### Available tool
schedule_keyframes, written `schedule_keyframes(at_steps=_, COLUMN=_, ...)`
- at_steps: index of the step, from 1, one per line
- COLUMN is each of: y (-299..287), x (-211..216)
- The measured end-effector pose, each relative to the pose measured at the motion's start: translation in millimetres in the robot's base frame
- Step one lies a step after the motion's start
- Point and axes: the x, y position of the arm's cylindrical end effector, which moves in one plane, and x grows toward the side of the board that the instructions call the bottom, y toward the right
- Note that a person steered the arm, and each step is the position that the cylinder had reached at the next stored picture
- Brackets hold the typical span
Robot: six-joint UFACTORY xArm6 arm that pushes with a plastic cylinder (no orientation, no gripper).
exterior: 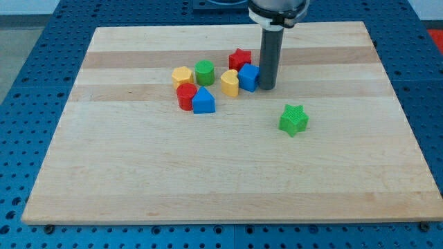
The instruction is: Push the green star to the blue cube
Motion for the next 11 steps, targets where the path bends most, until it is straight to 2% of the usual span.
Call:
schedule_keyframes(at_steps=1, y=51, x=0)
schedule_keyframes(at_steps=2, y=98, x=40)
schedule_keyframes(at_steps=3, y=111, x=83)
schedule_keyframes(at_steps=4, y=88, x=115)
schedule_keyframes(at_steps=8, y=12, x=100)
schedule_keyframes(at_steps=11, y=-11, x=60)
